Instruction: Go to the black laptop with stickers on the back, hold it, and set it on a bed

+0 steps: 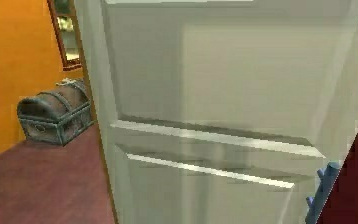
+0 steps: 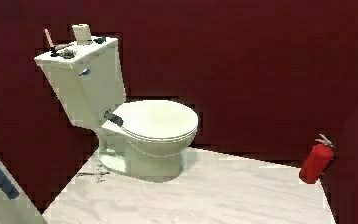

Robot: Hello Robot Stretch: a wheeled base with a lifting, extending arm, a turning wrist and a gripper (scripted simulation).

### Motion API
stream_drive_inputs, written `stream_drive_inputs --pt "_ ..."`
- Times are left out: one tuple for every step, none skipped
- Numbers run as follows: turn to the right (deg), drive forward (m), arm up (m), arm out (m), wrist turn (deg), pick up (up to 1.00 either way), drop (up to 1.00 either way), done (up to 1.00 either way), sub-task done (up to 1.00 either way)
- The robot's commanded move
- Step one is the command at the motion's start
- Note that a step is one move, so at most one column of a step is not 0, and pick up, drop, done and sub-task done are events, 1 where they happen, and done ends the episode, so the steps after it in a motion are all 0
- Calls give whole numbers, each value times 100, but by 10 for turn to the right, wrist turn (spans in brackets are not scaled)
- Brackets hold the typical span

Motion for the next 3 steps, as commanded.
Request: stream_drive_inputs --pt "-270 0 0 0 0 0 0 0 0" --pt "0 40 0 0 0 0 0 0 0" --pt "-420 0 0 0 0 0 0 0 0"
